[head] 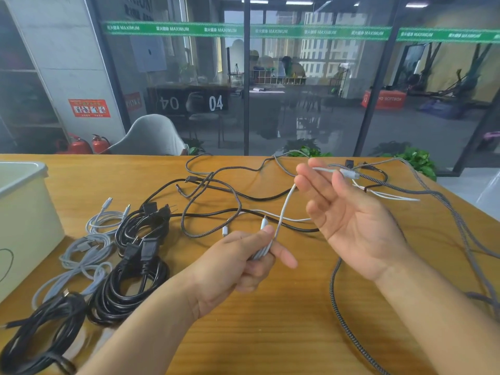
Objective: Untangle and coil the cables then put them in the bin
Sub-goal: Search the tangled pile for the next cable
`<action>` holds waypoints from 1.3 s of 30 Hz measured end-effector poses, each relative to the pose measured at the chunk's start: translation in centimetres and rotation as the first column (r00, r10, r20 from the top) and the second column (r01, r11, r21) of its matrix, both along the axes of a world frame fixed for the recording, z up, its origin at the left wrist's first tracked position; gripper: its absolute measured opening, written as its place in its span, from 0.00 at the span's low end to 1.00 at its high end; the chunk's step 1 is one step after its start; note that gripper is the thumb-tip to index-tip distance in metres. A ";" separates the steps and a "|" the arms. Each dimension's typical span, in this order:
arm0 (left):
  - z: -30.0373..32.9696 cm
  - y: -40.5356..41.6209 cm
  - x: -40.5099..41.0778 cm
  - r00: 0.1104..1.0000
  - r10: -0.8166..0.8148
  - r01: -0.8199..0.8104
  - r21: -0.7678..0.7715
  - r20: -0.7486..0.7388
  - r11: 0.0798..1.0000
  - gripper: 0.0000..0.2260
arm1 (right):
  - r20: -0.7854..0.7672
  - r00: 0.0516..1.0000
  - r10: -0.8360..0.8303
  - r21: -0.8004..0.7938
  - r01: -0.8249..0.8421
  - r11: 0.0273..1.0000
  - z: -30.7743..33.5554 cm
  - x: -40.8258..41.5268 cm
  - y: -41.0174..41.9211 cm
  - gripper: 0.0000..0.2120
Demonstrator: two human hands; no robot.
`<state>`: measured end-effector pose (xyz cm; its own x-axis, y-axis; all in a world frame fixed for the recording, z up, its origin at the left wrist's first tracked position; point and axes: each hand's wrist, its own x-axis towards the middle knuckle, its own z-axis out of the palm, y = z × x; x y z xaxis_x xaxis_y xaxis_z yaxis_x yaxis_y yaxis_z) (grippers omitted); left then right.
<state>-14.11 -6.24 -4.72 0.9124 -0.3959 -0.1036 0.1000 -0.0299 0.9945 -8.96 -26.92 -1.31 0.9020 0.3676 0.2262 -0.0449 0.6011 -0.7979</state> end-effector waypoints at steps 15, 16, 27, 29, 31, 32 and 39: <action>-0.5 0.3 0.8 0.948 0.311 -0.317 -0.202 -0.060 0.927 0.27 | 0.179 0.924 0.336 -0.306 -0.273 0.912 -1.0 -3.4 3.3 0.19; -0.4 0.5 0.9 0.945 0.322 -0.328 -0.215 -0.060 0.920 0.30 | 0.166 0.897 0.410 -0.357 -0.333 0.873 -1.5 -3.6 3.7 0.19; 0.1 0.6 0.6 0.967 0.252 -0.244 -0.375 -0.028 0.894 0.17 | 0.045 0.874 0.483 -0.582 -0.370 0.724 -4.1 -2.9 4.0 0.21; 0.3 0.6 0.5 0.963 0.269 -0.256 -0.406 -0.024 0.878 0.17 | -0.001 0.868 0.497 -0.532 -0.422 0.735 -4.3 -2.6 4.0 0.20; 0.5 0.7 0.5 0.955 0.294 -0.273 -0.458 -0.026 0.846 0.16 | -0.055 0.870 0.489 -0.450 -0.459 0.766 -4.4 -2.5 4.0 0.19; 0.7 0.8 0.6 0.952 0.307 -0.280 -0.470 -0.020 0.837 0.15 | -0.069 0.884 0.462 -0.423 -0.445 0.789 -4.5 -2.4 4.1 0.18; 0.9 1.1 0.7 0.927 0.375 -0.327 -0.461 0.012 0.825 0.14 | 0.034 0.989 0.145 -0.414 -0.118 0.902 -5.2 -3.2 5.8 0.15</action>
